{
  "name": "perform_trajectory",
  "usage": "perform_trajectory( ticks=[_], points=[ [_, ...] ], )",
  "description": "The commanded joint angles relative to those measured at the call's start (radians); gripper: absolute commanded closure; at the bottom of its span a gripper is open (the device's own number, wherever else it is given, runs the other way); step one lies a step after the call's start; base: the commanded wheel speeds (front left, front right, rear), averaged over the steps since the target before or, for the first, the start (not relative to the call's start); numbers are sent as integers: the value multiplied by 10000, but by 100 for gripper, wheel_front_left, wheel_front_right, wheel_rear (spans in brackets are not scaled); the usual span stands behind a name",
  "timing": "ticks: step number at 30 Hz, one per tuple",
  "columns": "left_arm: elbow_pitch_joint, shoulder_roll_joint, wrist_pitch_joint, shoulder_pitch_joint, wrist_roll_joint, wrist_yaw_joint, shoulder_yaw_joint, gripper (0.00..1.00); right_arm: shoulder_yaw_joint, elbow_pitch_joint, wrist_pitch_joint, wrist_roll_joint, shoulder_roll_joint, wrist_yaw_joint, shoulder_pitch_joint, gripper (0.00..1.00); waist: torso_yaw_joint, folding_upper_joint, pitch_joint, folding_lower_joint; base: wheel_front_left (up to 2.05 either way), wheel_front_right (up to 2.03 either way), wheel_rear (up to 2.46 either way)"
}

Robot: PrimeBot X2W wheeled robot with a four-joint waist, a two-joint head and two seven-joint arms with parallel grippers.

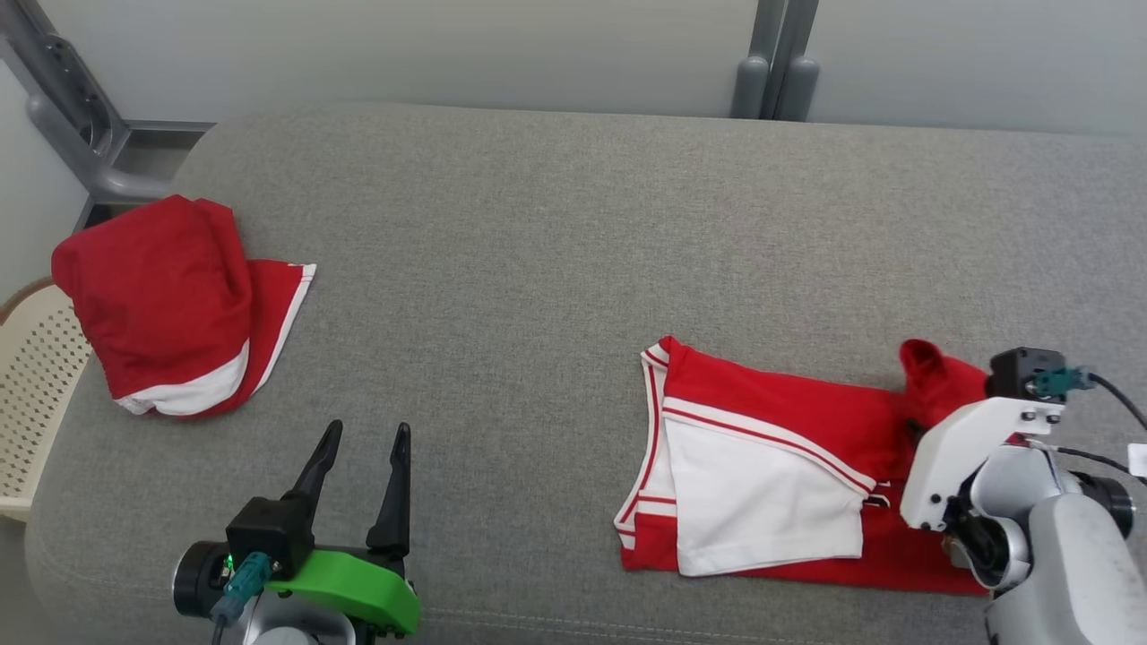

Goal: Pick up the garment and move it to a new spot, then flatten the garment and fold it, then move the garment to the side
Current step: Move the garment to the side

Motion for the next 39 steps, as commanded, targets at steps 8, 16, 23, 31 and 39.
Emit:
perform_trajectory(
  ticks=[8,16,23,31,39],
  points=[
    [52,-34,-27,-252,105,-57,-59,0,2714,224,-262,1159,-46,-5,-429,100,200,0,39,0,0,0,0],
    [116,-69,-27,-319,134,-62,-95,0,4156,880,-511,1751,-43,-4,-1049,100,385,0,11,0,0,0,0],
    [154,-86,-27,-302,140,-81,-101,0,4598,1484,-804,2013,-43,-4,-1384,100,492,0,-2,0,0,0,0],
    [158,-86,-27,-263,169,-82,-57,0,4950,1866,-1552,2912,-43,-4,-1753,0,498,0,1,0,0,0,0],
    [123,-65,-27,-200,150,-96,-7,0,4706,1445,-2555,3659,-53,-4,-1968,0,381,0,30,0,0,0,0]
  ],
)
